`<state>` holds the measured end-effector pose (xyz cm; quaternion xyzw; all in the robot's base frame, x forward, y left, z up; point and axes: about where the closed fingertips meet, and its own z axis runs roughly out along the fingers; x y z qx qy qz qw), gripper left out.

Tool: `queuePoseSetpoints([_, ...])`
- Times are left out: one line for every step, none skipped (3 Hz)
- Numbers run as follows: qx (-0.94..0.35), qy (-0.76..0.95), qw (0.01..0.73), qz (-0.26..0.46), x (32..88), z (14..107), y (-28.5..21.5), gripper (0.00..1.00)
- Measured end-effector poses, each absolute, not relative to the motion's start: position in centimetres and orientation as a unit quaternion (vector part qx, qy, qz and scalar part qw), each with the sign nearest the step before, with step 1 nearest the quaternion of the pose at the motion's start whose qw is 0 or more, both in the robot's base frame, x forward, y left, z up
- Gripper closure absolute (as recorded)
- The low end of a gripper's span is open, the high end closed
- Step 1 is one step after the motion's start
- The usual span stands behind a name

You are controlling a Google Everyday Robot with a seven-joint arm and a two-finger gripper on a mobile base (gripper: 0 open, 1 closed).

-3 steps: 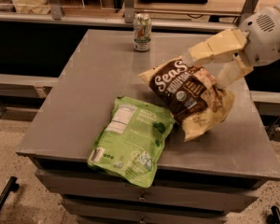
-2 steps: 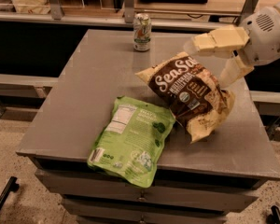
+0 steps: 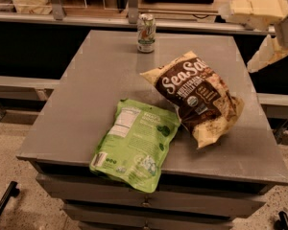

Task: Move brown chip bag near green rice chip bag

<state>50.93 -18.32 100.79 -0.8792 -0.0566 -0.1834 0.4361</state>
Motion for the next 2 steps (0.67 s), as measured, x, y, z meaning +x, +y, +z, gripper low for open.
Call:
queuePoseSetpoints([-0.883,0.069,0.403,-0.232,53.48,102.09,-21.21,0.0])
queuePoseSetpoints([-0.88,0.065,0.413,-0.226,53.51,102.14,-20.69,0.0])
